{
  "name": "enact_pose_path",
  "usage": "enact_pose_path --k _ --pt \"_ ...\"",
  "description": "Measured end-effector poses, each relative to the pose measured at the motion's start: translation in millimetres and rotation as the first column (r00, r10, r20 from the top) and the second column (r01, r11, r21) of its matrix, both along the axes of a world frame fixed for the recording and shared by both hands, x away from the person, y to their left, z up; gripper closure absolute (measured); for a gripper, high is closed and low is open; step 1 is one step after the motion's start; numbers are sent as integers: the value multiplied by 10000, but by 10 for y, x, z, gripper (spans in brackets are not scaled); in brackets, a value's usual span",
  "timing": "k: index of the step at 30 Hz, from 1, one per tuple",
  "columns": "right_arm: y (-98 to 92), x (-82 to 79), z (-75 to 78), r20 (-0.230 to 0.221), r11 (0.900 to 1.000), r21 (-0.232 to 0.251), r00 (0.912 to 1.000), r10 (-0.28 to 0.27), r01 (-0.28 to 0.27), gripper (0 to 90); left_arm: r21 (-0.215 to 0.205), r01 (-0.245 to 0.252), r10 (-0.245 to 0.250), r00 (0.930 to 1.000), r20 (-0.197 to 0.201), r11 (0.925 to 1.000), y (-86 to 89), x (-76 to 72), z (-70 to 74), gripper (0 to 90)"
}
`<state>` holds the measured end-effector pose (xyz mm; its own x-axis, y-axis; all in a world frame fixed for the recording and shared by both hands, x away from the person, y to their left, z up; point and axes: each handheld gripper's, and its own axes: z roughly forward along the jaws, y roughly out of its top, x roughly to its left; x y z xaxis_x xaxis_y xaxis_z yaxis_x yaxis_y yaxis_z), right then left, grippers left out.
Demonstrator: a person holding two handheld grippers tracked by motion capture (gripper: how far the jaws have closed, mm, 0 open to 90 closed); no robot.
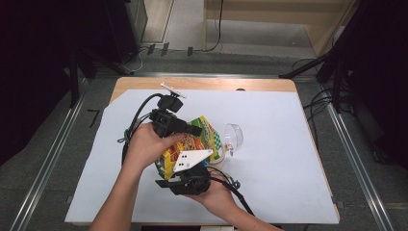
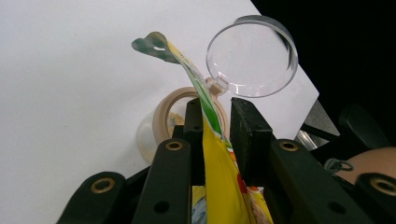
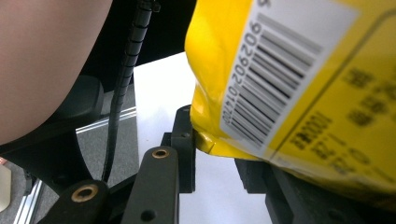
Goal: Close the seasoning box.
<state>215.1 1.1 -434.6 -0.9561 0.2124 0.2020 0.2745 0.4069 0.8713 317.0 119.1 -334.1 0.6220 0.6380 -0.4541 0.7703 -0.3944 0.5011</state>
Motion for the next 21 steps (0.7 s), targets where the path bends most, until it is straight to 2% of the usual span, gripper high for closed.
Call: enact_pose_path --k 16,19,21 --pt "13 -8 14 49 10000 73 10000 -5 4 732 83 36 -38 9997 256 10000 -38 -70 52 769" --pt "18 -9 24 128 9999 118 9999 5 -6 732 16 17 -18 9998 195 10000 -21 -67 59 768" --pt "15 -11 34 125 9999 116 9999 26 -27 731 -61 -238 239 9995 229 9997 14 -50 58 766"
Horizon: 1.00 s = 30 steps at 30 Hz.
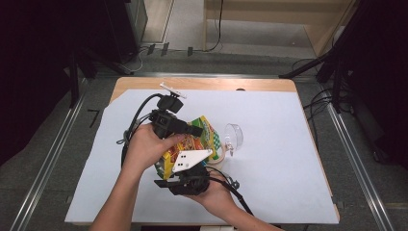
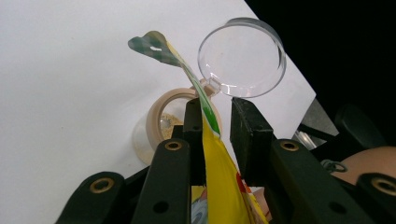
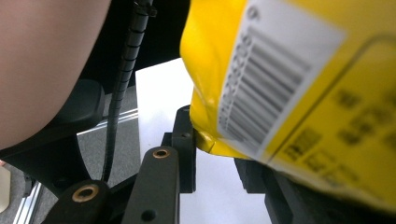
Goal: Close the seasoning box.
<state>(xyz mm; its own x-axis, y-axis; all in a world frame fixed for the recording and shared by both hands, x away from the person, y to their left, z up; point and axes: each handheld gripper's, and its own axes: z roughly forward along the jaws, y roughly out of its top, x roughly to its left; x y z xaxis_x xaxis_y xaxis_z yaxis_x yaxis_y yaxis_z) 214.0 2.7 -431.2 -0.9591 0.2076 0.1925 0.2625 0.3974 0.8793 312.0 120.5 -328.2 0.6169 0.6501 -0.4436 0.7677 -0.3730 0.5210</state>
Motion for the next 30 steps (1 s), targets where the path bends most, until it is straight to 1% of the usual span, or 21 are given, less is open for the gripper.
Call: enact_pose_path --k 1,3,4,6,10,13,15,17,18,22,23,25,30 --pt "1 3 4 22 10000 28 10000 16 -17 728 29 -122 122 9999 -1 9999 19 8 -1 768" --pt "6 3 7 57 10000 16 10000 12 -12 727 -63 -92 92 9999 -72 9999 37 16 -13 770" --pt "14 -6 1 -37 10000 9 10000 6 -6 727 -39 -54 53 9999 -128 10000 37 17 -18 773" --pt "22 -6 -16 -83 10000 25 10000 13 -13 728 -4 -46 46 9998 -172 10000 26 16 -30 773" --pt "19 1 -26 -127 10000 31 9999 -14 15 729 -128 -24 21 9997 -224 9999 28 21 -38 776" --pt "17 1 -27 -141 10000 21 9999 -6 6 728 -110 -68 66 9998 -204 9999 51 34 -47 781" --pt "16 0 -21 -172 10000 5 9998 22 -22 727 -57 -181 180 9997 -168 9998 72 41 -49 784" --pt "20 -4 -15 -157 10000 -31 9999 65 -65 726 -60 -188 186 9997 -188 9998 78 41 -53 791" --pt "24 0 -16 -47 10000 -19 10000 59 -59 726 -42 -175 175 9997 -181 9998 74 38 -53 793" --pt "27 -2 -18 -142 10000 -63 9999 53 -54 725 10 -219 219 9995 -210 9998 82 54 -69 795" --pt "25 1 -16 -97 10000 -60 9999 71 -72 724 19 -259 259 9994 -237 9997 90 59 -74 794" --pt "28 -2 -13 -65 10000 -36 9999 93 -93 721 -29 -351 350 9987 -365 9994 115 77 -89 790" --pt "37 -11 -1 -7 9999 -58 9999 114 -114 720 -97 -330 326 9987 -388 9994 131 74 -77 787"
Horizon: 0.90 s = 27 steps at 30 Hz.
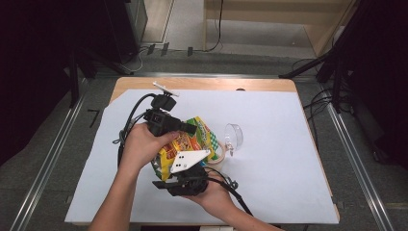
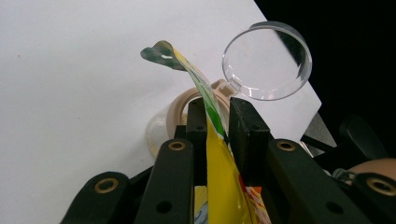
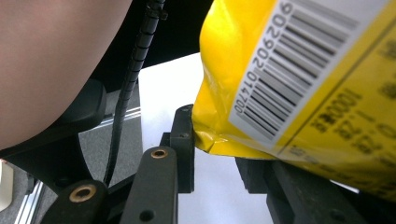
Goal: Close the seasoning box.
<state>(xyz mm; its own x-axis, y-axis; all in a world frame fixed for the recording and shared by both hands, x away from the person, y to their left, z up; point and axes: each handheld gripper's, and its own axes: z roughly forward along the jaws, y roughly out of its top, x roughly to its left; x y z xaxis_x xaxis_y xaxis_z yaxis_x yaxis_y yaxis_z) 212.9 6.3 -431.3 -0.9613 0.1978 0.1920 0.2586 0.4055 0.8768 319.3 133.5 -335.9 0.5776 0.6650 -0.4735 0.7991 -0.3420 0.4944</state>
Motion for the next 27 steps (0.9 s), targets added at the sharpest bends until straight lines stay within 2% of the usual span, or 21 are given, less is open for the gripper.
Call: enact_pose_path --k 5,11,17,21,24,27 --pt "-3 5 -3 15 10000 5 10000 36 -36 721 38 -56 55 9999 88 10000 1 -13 8 782" --pt "-1 13 -24 -209 9999 58 9997 95 -94 724 61 79 -80 9999 95 10000 -16 -25 7 782" --pt "-5 11 -30 -145 10000 23 9998 98 -97 725 97 99 -100 9999 109 9999 -19 -40 19 783" --pt "-10 13 -20 -169 9999 82 9998 78 -77 725 45 30 -31 9999 121 10000 -20 -40 27 782" --pt "-10 12 0 -173 9999 127 9998 96 -94 726 -209 92 -90 9999 92 9997 -15 -41 37 779" --pt "-3 18 18 -250 9998 153 9997 87 -83 726 -98 82 -80 9999 129 9999 -36 -32 53 779"
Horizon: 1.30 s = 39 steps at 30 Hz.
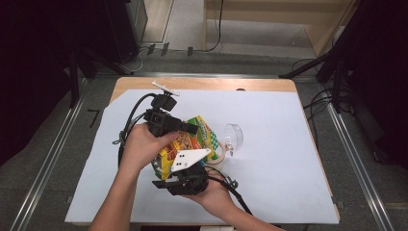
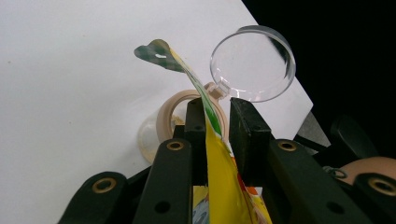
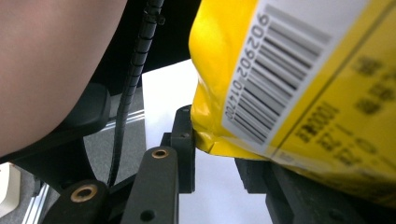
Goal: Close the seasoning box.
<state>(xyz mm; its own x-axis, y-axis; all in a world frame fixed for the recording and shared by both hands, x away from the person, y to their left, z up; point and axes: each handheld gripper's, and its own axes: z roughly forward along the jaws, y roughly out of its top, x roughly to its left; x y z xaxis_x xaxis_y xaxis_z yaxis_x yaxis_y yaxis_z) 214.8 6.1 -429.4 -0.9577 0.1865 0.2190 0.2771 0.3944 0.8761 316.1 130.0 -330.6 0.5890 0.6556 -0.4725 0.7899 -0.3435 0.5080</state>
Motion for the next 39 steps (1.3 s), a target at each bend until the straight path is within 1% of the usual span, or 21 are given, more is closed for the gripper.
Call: enact_pose_path --k 1,4,5,7,8,10,11,12,13,15,18,21,23,25,29,36,39 --pt "2 15 0 29 10000 15 10000 -10 10 726 32 32 -32 10000 12 10000 -2 7 -1 778" --pt "5 24 -3 -140 10000 -12 9999 -44 43 726 58 84 -84 9999 -68 9999 2 37 -8 777" --pt "7 31 -3 -84 10000 4 9999 -70 70 726 25 117 -116 9999 -83 9999 -1 43 -7 775" --pt "14 38 2 -147 10000 4 9999 -85 85 726 -8 167 -167 9998 -93 9999 -7 49 5 773" --pt "22 46 12 -250 9999 16 9996 -132 132 727 0 205 -205 9997 -113 9998 -9 51 11 772" --pt "44 68 32 -552 9998 107 9984 -143 149 729 -140 236 -238 9996 -132 9996 -8 53 24 770" --pt "59 70 37 -700 9997 141 9973 -203 214 730 -107 273 -275 9995 -140 9996 -2 52 29 770" --pt "70 73 38 -751 9996 187 9970 -203 217 730 -60 299 -300 9994 -158 9995 7 53 33 770" --pt "80 70 34 -740 9995 245 9971 -181 200 730 -92 246 -248 9996 -157 9997 8 52 33 771" --pt "79 80 30 -640 9995 212 9978 -199 213 730 -164 227 -230 9996 -182 9996 8 69 26 773" --pt "65 91 33 -732 9995 121 9969 -276 286 730 -174 310 -314 9992 -244 9994 -12 85 13 773" --pt "49 93 33 -748 9995 83 9967 -305 312 729 -158 335 -339 9991 -262 9993 -23 99 9 773" --pt "42 87 37 -755 9994 51 9966 -338 342 729 -216 331 -338 9988 -360 9992 -28 108 -1 771" --pt "35 71 43 -694 9992 3 9968 -391 392 729 -196 360 -367 9986 -382 9992 -31 113 -6 771" --pt "28 61 41 -481 9985 -146 9974 -536 529 728 -194 393 -400 9986 -334 9990 -38 119 -22 770" --pt "49 67 24 -385 9981 -297 9977 -560 549 728 -257 405 -411 9988 -256 9988 -14 118 -34 772" --pt "57 52 23 -393 9972 -279 9967 -710 699 728 -253 489 -495 9985 -242 9985 -19 113 -28 775"
